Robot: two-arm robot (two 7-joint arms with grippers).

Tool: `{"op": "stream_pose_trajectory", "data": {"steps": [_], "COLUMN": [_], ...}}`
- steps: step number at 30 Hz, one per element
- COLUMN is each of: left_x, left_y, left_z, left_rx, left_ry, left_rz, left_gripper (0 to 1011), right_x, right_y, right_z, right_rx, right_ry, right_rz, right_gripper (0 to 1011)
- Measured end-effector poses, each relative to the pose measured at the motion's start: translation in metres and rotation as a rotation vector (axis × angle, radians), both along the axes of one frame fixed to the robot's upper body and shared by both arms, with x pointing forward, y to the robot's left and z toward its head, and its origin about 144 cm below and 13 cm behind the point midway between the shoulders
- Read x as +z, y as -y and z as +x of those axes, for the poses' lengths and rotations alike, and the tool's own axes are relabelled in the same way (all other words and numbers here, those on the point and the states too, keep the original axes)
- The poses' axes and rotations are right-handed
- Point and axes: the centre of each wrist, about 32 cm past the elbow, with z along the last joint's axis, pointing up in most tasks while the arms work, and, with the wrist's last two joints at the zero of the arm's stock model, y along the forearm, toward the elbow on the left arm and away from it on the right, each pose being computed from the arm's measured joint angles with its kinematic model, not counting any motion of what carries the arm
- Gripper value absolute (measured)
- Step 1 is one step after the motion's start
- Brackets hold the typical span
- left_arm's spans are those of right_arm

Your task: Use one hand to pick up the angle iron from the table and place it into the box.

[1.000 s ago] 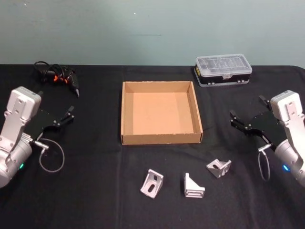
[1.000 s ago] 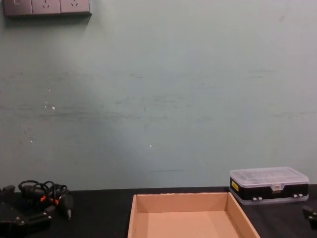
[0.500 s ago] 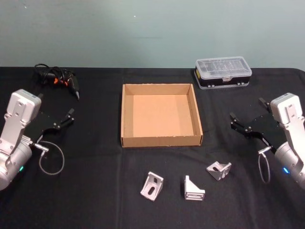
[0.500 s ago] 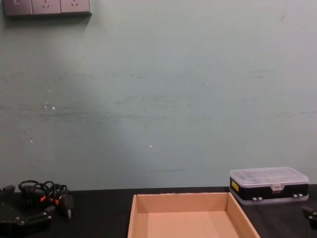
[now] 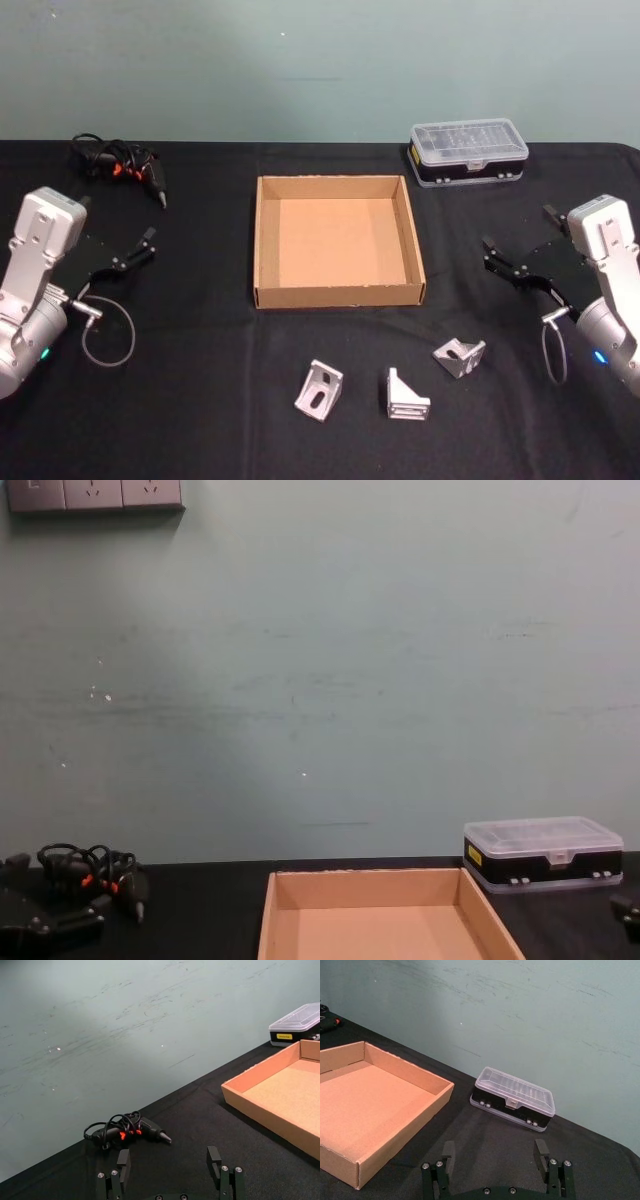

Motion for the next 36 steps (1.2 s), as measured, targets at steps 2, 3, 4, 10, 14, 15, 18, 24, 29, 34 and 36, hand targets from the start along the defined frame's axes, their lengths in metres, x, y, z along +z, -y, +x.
{"op": "stream_pose_trajectory", "data": {"steps": [2, 3, 4, 10, 14, 15, 18, 24, 29, 34, 36], "left_x": [0.000, 0.000, 0.000, 0.000, 0.000, 0.000, 0.000, 0.000, 0.000, 0.000, 0.000], "left_y": [0.000, 0.000, 0.000, 0.000, 0.000, 0.000, 0.000, 0.000, 0.000, 0.000, 0.000], "left_z": [0.000, 0.000, 0.000, 0.000, 0.000, 0.000, 0.000, 0.000, 0.000, 0.000, 0.000], "left_rx": [0.000, 0.000, 0.000, 0.000, 0.000, 0.000, 0.000, 0.000, 0.000, 0.000, 0.000], "left_ry": [0.000, 0.000, 0.000, 0.000, 0.000, 0.000, 0.000, 0.000, 0.000, 0.000, 0.000], "left_rz": [0.000, 0.000, 0.000, 0.000, 0.000, 0.000, 0.000, 0.000, 0.000, 0.000, 0.000], "left_gripper": [1000, 1000, 1000, 1000, 1000, 1000, 1000, 1000, 1000, 1000, 1000], "right_x": [0.000, 0.000, 0.000, 0.004, 0.009, 0.009, 0.014, 0.034, 0.053, 0.070, 0.074], "right_y": [0.000, 0.000, 0.001, 0.012, 0.019, 0.019, 0.023, 0.029, 0.034, 0.039, 0.040], "right_z": [0.000, 0.000, 0.001, 0.004, 0.001, 0.001, -0.005, -0.022, -0.040, -0.056, -0.061], "right_rx": [0.000, 0.000, 0.000, 0.021, 0.035, 0.035, 0.048, 0.079, 0.114, 0.140, 0.150], "right_ry": [0.000, 0.000, 0.000, 0.001, -0.001, -0.001, -0.005, -0.028, -0.073, -0.146, -0.170], "right_rz": [0.000, 0.000, 0.001, 0.019, 0.039, 0.039, 0.052, 0.069, 0.074, 0.126, 0.137], "right_gripper": [1000, 1000, 1000, 1000, 1000, 1000, 1000, 1000, 1000, 1000, 1000]}}
